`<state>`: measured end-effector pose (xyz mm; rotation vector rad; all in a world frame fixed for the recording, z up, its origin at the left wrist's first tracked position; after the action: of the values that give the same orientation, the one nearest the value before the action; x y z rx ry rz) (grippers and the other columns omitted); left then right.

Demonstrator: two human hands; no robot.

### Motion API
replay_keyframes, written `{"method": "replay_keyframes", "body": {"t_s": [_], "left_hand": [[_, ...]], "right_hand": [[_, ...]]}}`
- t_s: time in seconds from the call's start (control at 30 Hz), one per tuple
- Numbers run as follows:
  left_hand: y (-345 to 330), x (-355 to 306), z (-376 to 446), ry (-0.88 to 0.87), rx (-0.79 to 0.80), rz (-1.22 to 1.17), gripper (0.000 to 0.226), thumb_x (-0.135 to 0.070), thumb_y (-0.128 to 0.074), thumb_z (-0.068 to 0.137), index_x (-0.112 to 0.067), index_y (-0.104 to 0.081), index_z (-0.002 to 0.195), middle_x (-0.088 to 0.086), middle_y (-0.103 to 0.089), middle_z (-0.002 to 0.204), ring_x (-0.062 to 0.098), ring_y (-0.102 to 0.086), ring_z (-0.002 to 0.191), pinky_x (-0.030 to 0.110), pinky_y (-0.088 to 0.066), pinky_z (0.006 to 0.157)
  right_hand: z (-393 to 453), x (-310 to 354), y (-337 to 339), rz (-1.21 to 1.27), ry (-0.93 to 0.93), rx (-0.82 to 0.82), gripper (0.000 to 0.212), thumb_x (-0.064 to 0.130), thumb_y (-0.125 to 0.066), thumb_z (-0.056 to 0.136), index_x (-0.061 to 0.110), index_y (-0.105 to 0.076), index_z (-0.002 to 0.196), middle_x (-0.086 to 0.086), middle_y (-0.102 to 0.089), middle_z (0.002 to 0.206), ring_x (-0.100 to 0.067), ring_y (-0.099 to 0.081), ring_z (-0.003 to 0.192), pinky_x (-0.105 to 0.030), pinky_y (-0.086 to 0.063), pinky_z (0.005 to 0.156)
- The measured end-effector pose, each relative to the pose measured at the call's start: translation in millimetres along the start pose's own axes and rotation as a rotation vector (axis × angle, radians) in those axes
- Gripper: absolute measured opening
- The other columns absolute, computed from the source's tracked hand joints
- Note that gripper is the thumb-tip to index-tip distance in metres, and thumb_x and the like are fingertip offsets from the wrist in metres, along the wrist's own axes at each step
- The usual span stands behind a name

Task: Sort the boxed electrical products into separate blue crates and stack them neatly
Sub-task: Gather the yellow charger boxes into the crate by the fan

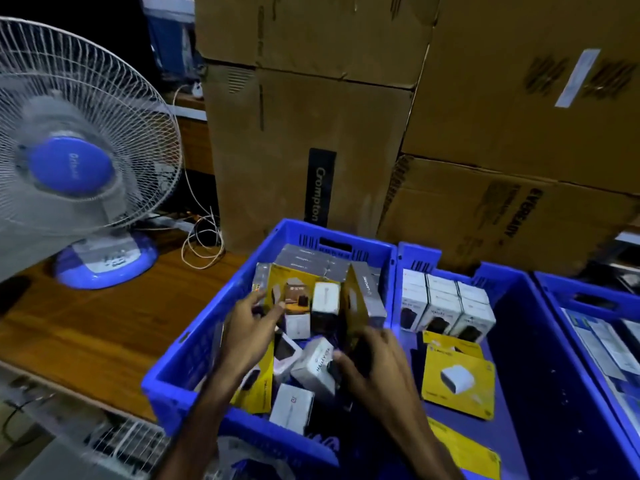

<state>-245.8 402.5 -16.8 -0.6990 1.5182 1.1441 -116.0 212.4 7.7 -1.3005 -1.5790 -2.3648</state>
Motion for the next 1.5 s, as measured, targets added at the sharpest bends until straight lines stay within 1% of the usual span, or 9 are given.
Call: {"method": "replay_keyframes", "body": {"t_s": [0.07,0.23,0.43,0.63,0.83,0.97,1.2,1.37,1.5], "left_hand": [[0.2,12.3,-3.6,-0.015,0.070,0.081,0.034,-0.028,-0.073,0.095,-0.018,-0.070,0.127,-0.005,-0.070,0.117,0.015,-0.065,0.111,0.032,-0.049,0.091],[-1.1,20.0,-8.0,-0.161,0.247,0.272,0.032,-0.035,-0.072,0.094,-0.029,-0.070,0.126,-0.015,-0.067,0.124,0.006,-0.063,0.114,0.034,-0.054,0.095],[-10.2,22.7,-6.3,-0.225,0.373,0.422,0.038,-0.040,-0.073,0.093,-0.034,-0.065,0.130,-0.014,-0.064,0.125,0.005,-0.061,0.115,0.032,-0.055,0.095],[-21.2,5.1,18.8,-0.268,0.431,0.479,0.046,-0.030,-0.071,0.096,-0.025,-0.060,0.140,-0.008,-0.059,0.139,0.011,-0.060,0.120,0.033,-0.052,0.099],[-51.8,5.8,77.8,-0.360,0.504,0.701,0.026,-0.033,-0.064,0.081,-0.033,-0.066,0.107,-0.007,-0.067,0.111,0.016,-0.067,0.102,0.045,-0.060,0.083],[-74.1,-1.5,107.9,-0.458,0.516,0.995,0.054,-0.042,-0.073,0.077,-0.021,-0.058,0.125,0.010,-0.056,0.129,0.033,-0.055,0.124,0.046,-0.050,0.101],[-100.7,17.7,128.4,-0.364,0.732,1.390,0.105,-0.064,-0.089,0.055,-0.020,-0.049,0.142,0.008,-0.053,0.141,0.032,-0.051,0.130,0.048,-0.045,0.109],[-107.7,22.5,129.8,-0.418,0.671,1.388,0.094,-0.051,-0.092,0.058,-0.018,-0.051,0.136,0.012,-0.056,0.134,0.033,-0.055,0.124,0.045,-0.047,0.105],[-107.9,23.1,131.0,-0.417,0.662,1.391,0.083,-0.050,-0.092,0.059,-0.022,-0.056,0.129,0.012,-0.056,0.135,0.033,-0.050,0.128,0.044,-0.041,0.109]], "right_hand": [[-6.0,-2.2,-13.6,-0.074,0.066,0.103,0.032,0.056,-0.057,0.090,0.031,-0.062,0.109,0.011,-0.050,0.107,-0.011,-0.058,0.099,-0.030,-0.046,0.080],[-10.6,-0.2,-26.2,-0.151,0.109,0.172,0.059,0.075,-0.033,0.083,0.032,-0.061,0.113,0.012,-0.054,0.111,-0.013,-0.058,0.105,-0.038,-0.051,0.080],[-9.8,6.9,-29.7,-0.195,0.148,0.192,0.027,0.051,-0.057,0.097,0.032,-0.060,0.116,0.011,-0.056,0.115,-0.009,-0.057,0.102,-0.029,-0.052,0.082],[21.7,14.0,-39.3,-0.221,0.150,0.190,0.038,0.039,-0.065,0.097,0.024,-0.057,0.131,0.003,-0.054,0.130,-0.019,-0.062,0.112,-0.035,-0.055,0.093],[88.3,30.6,-48.9,-0.358,0.095,0.156,0.051,0.022,-0.066,0.093,0.020,-0.046,0.140,-0.009,-0.041,0.143,-0.038,-0.059,0.119,-0.053,-0.055,0.091],[144.5,28.1,-62.9,-0.563,0.128,0.187,0.062,0.025,-0.075,0.088,0.014,-0.045,0.141,-0.016,-0.035,0.154,-0.041,-0.056,0.126,-0.052,-0.054,0.093],[196.8,-3.0,-102.2,-0.797,0.116,0.428,0.064,0.028,-0.066,0.095,0.012,-0.037,0.151,-0.023,-0.033,0.156,-0.042,-0.033,0.145,-0.058,-0.035,0.116],[202.0,-14.1,-109.4,-0.899,0.159,0.418,0.045,0.024,-0.047,0.105,0.012,-0.041,0.147,-0.021,-0.037,0.152,-0.042,-0.043,0.138,-0.057,-0.042,0.107],[201.2,-2.3,-100.8,-0.917,0.222,0.389,0.041,0.028,-0.049,0.104,0.016,-0.045,0.143,-0.015,-0.042,0.145,-0.037,-0.046,0.135,-0.054,-0.041,0.105]]}}
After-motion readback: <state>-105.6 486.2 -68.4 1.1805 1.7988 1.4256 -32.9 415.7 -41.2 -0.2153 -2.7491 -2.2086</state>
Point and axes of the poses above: each hand's wrist, its own z-axis towards the middle knuckle, its own y-axis out of the back of the hand, x = y × z, the point moved 4 cm from there along z, towards the middle knuckle
